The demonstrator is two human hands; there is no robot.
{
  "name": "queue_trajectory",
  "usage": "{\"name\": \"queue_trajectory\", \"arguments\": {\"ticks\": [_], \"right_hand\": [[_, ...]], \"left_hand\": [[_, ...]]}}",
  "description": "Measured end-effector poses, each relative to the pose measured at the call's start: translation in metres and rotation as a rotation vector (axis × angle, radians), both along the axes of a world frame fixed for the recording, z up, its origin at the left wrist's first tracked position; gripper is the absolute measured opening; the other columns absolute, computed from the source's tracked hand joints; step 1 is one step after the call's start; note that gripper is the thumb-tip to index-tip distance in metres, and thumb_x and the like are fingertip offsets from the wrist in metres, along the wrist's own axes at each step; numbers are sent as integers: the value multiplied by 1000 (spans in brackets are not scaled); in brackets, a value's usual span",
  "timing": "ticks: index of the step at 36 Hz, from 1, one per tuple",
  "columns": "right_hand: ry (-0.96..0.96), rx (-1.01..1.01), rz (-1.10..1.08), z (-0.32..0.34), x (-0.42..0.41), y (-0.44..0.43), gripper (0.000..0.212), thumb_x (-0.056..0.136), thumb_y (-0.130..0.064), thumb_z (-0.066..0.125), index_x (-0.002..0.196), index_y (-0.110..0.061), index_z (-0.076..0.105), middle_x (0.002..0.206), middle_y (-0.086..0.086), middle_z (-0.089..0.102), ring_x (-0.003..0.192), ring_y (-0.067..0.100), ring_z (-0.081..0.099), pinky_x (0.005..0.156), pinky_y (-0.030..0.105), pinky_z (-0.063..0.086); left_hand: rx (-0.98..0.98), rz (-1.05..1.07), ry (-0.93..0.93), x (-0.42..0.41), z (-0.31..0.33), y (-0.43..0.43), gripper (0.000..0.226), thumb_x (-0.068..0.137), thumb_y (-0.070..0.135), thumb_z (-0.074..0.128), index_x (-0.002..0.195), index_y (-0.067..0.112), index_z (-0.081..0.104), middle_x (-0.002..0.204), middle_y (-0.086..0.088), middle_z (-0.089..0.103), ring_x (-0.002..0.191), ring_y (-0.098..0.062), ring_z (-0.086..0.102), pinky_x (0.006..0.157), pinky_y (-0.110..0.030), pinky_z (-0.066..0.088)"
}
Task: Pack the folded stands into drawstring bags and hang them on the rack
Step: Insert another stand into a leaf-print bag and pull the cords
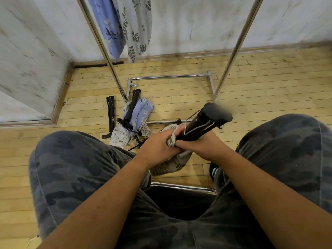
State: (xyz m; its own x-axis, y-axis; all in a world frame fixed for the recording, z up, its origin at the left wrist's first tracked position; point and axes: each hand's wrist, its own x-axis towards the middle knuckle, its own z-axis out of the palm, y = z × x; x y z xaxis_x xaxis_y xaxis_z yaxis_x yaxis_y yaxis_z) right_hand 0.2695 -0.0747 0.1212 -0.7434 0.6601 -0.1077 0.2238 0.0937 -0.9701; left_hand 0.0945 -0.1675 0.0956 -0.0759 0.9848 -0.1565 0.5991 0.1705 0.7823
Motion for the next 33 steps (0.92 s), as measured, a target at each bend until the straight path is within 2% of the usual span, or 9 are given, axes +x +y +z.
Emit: {"name": "queue_trajectory", "arguments": {"ticks": [5,9,16,19,24,26,28,30,33], "right_hand": [[-94,27,-3,2,1,1,39,85,-8,81,120,-20,72,113,-9,74,111,2,67,98,26,55],[-149,74,-27,2,0,3,47,87,-7,75,126,-31,67,113,-8,73,108,8,68,94,40,59],[-182,24,-51,4,-1,2,53,88,-15,80,133,-36,63,95,2,73,88,16,70,83,44,61],[-207,57,-5,4,2,4,58,89,-9,76,138,-37,62,74,-6,63,70,15,60,65,32,54],[-204,-42,-124,6,3,5,56,92,-7,71,141,-32,62,75,-9,61,72,4,59,74,20,51],[-152,-117,-142,8,1,5,54,93,-5,71,139,-32,63,78,-2,64,79,11,65,85,29,57],[-100,-162,-152,11,0,4,52,94,-6,71,134,-37,64,92,17,68,93,29,70,98,44,58],[-59,-202,-155,12,-1,4,49,94,-8,71,129,-42,66,106,28,66,105,39,68,103,53,54],[-8,-260,-148,14,-1,2,46,95,-5,69,129,-36,68,109,33,66,108,44,67,104,60,51]], "left_hand": [[38,46,13,-2,4,-2,33,85,33,79,114,37,65,95,19,70,89,3,63,70,-21,47],[37,113,2,-3,2,-2,38,84,43,81,118,36,66,105,16,72,96,0,66,82,-35,56],[24,156,161,1,0,-4,46,81,60,67,122,42,56,101,12,71,91,-12,67,73,-41,58],[-5,203,170,-3,-1,-6,42,84,59,67,120,43,54,99,11,71,89,-14,67,71,-42,58],[-55,350,162,-11,-2,-4,37,85,53,73,114,32,60,101,11,71,94,-14,67,78,-41,58],[-74,390,187,-12,-2,-4,39,85,55,73,112,30,62,101,11,71,95,-16,67,77,-39,57],[-86,397,239,-9,-1,-5,36,86,54,72,110,30,62,95,13,67,92,-17,65,70,-34,50],[-71,386,305,-6,1,-6,34,89,54,70,112,31,60,90,10,64,87,-19,62,66,-32,42],[-35,358,428,-2,3,-7,43,91,51,69,126,30,57,95,-1,69,89,-29,65,66,-33,40]]}}
